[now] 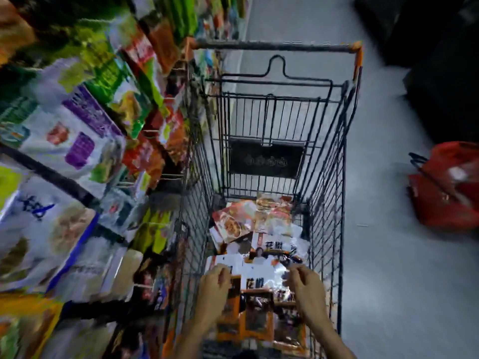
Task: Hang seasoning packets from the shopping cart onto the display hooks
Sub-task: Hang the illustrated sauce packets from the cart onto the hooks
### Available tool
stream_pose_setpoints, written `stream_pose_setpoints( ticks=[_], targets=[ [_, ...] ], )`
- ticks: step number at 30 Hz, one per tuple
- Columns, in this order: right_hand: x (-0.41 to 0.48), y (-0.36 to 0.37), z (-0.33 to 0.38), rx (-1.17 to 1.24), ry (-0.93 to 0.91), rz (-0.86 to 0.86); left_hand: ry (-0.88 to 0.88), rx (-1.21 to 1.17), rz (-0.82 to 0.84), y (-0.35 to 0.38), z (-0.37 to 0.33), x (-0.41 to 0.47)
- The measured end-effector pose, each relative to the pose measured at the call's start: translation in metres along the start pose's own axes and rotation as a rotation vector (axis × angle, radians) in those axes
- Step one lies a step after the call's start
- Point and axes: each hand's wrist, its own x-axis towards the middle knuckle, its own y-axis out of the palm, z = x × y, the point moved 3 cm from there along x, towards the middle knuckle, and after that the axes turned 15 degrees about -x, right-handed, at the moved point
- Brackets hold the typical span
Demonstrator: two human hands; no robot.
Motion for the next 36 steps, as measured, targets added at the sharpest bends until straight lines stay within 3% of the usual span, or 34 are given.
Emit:
stream_pose_setpoints(
  ticks=[8, 12, 17, 22, 27, 32, 36],
  targets=[
    [0.149, 0.05, -0.007, 0.044, 0.14, -0.079, 0.0, 0.055, -0.088, 0.018, 0.024, 0.176],
    [0.216, 0.075, -0.03, -0.042, 0.201, -0.088, -0.057, 0.058, -0.148, 0.038, 0.046, 0.238],
    [0.274, 0.105, -0.067, -0.179, 0.244, -0.031, -0.145, 0.107, -0.134, 0.052, 0.078, 0.285],
    [0.305, 0.125, -0.08, -0.376, 0.325, 0.029, -0.077, 0.198, -0.141, 0.056, 0.09, 0.307],
    [0.316, 0.128, -0.072, -0.556, 0.374, -0.036, -0.043, 0.316, -0.19, 0.056, 0.096, 0.328],
    [0.326, 0.124, -0.074, -0.347, 0.427, 0.02, -0.041, 0.448, -0.204, 0.055, 0.105, 0.339],
    [0.326, 0.12, -0.079, -0.045, 0.463, 0.038, 0.028, 0.593, -0.203, 0.056, 0.098, 0.341]
  ],
)
